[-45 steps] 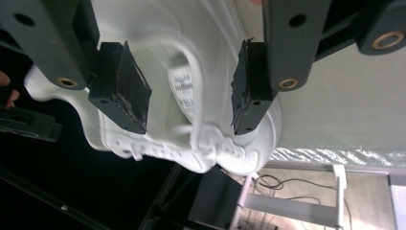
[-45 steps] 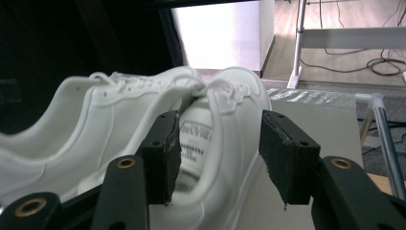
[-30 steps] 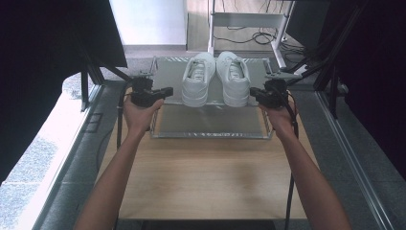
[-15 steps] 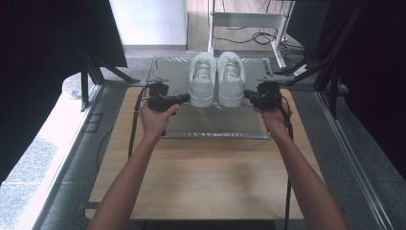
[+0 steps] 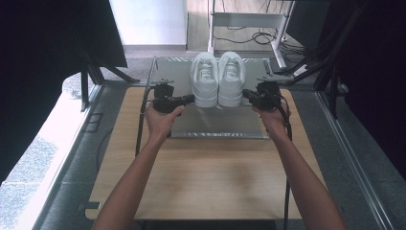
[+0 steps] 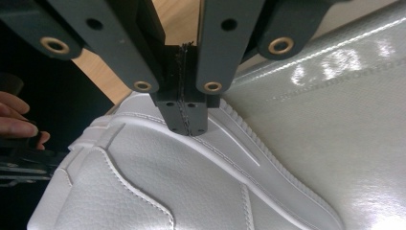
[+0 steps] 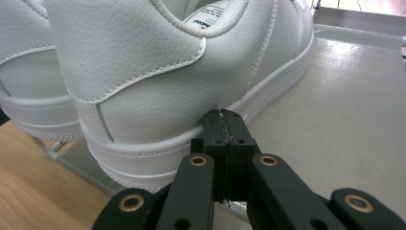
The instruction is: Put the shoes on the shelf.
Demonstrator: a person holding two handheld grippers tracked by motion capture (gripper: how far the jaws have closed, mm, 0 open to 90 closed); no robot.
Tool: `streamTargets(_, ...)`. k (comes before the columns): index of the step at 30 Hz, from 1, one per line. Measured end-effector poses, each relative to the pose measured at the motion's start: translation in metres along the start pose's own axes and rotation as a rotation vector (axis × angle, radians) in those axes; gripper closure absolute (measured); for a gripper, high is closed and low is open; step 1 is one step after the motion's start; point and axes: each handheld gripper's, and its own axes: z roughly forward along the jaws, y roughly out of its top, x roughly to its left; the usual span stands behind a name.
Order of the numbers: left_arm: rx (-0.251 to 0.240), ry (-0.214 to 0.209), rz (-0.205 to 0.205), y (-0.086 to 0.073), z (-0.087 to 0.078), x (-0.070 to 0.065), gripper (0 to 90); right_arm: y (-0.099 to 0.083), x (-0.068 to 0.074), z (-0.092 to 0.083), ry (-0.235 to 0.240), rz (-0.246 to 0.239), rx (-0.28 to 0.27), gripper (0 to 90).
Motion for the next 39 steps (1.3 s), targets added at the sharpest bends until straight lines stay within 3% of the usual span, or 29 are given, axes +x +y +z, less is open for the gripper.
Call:
streamTargets(4, 0.004, -0.016, -0.01, -0.001, -0.001, 0.005, 88.2, -0.001, -0.002, 0.0, 0.013, 0.018, -0.004, 89.4)
streamTargets(7, -0.017, 0.014, 0.02, -0.004, -0.003, 0.008, 73.2, -0.001, -0.002, -0.001, -0.006, 0.014, -0.002, 80.9)
streamTargets(9, -0.042, 0.019, 0.038, -0.006, -0.007, 0.009, 64.9, -0.003, -0.004, -0.007, -0.009, 0.016, -0.019, 80.8)
streamTargets(14, -0.06, 0.04, 0.131, -0.01, -0.02, 0.001, 50.7, -0.014, -0.002, -0.028, 0.002, -0.012, -0.074, 71.5)
streamTargets(18, -0.067, 0.039, 0.172, -0.02, -0.032, -0.006, 43.9, -0.032, -0.002, -0.044, 0.02, -0.005, -0.115, 64.6)
streamTargets(22, -0.084, 0.016, 0.173, -0.041, -0.046, -0.011, 41.0, -0.057, -0.002, -0.059, 0.044, 0.006, -0.141, 59.3)
streamTargets(27, -0.077, 0.029, 0.191, -0.077, -0.063, -0.014, 40.3, -0.1, 0.001, -0.074, 0.06, 0.01, -0.157, 55.7)
streamTargets(34, 0.01, 0.046, 0.178, -0.121, -0.068, -0.009, 40.6, -0.144, 0.001, -0.078, 0.045, 0.017, -0.128, 51.7)
streamTargets(39, 0.032, 0.046, 0.156, -0.139, -0.066, -0.003, 39.4, -0.156, 0.003, -0.078, 0.072, 0.014, -0.132, 51.0)
